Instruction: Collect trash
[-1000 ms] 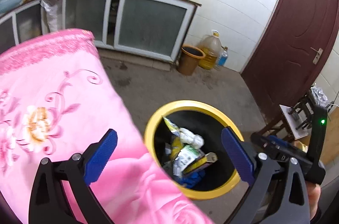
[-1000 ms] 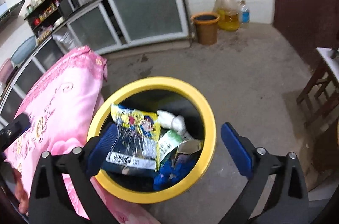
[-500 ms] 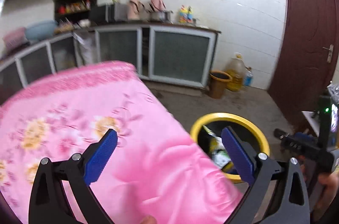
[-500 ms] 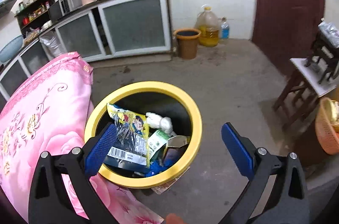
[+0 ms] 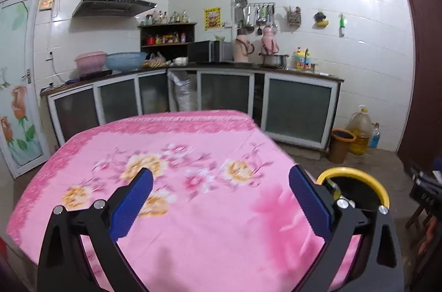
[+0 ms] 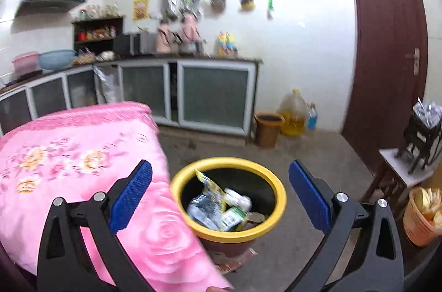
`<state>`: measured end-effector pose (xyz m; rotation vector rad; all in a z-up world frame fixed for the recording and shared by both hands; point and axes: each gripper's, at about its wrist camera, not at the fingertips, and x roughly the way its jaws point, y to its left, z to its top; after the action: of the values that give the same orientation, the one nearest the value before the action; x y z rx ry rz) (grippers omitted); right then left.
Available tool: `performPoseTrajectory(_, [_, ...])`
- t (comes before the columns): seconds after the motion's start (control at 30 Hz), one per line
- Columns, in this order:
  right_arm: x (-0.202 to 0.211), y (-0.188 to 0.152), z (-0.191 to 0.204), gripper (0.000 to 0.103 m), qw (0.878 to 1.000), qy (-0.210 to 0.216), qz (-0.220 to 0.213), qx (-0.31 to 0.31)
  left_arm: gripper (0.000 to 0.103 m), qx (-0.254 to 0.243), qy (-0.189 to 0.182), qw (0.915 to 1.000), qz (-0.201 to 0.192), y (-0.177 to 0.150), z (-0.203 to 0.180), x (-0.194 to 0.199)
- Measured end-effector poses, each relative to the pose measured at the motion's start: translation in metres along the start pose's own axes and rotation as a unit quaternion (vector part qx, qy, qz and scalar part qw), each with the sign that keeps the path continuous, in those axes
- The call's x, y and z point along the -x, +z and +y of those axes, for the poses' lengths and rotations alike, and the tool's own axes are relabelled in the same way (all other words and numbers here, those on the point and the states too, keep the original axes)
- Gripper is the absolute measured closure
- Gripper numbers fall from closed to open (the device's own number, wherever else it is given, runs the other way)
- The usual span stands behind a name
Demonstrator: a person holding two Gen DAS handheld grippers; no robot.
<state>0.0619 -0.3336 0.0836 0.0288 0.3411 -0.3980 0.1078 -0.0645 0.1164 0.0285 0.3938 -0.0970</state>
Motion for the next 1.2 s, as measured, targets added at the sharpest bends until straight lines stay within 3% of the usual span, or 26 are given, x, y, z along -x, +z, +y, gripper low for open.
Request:
performPoseTrajectory(0.07, [0.020, -0.003, 0.014, 0.008, 1.000, 0.015, -0.026, 0.010, 0.008, 0.002, 0.015, 0.9999, -0.006, -0.009, 0.014, 0.016])
performPoseTrajectory(0.13, [0.038, -0.007, 0.027, 0.008, 0.999, 0.004, -0.046, 0.011, 0.008, -0.002, 0.040, 0.9990, -0.017, -0.018, 0.024, 0.029])
performPoseTrajectory(0.3, [0.055, -0.021, 0.044, 0.008, 0.999, 0.016, -0.043, -0.013, 0.008, -0.017, 0.098, 0.9949, -0.017, -0.037, 0.038, 0.058])
performPoseTrajectory(0.57, [0.077, -0.054, 0.064, 0.008, 0.998, 0.029, -0.057, -0.009, 0.008, 0.058, 0.101, 0.9933, 0.001, -0.070, 0.058, 0.076])
performPoseTrajectory(0.77, [0.080, -0.077, 0.081, 0.008, 0.997, 0.054, -0.045, 0.021, 0.008, 0.099, 0.102, 0.9882, 0.056, -0.103, 0.068, 0.055])
performPoseTrajectory(0.9, [0.079, -0.087, 0.089, 0.008, 0.997, 0.062, -0.033, 0.036, 0.008, 0.102, 0.098, 0.9868, 0.079, -0.117, 0.069, 0.050])
performPoseTrajectory(1.2, [0.073, -0.092, 0.092, 0.008, 0.997, 0.068, -0.010, 0.038, 0.008, 0.075, 0.107, 0.9899, 0.056, -0.116, 0.058, 0.058])
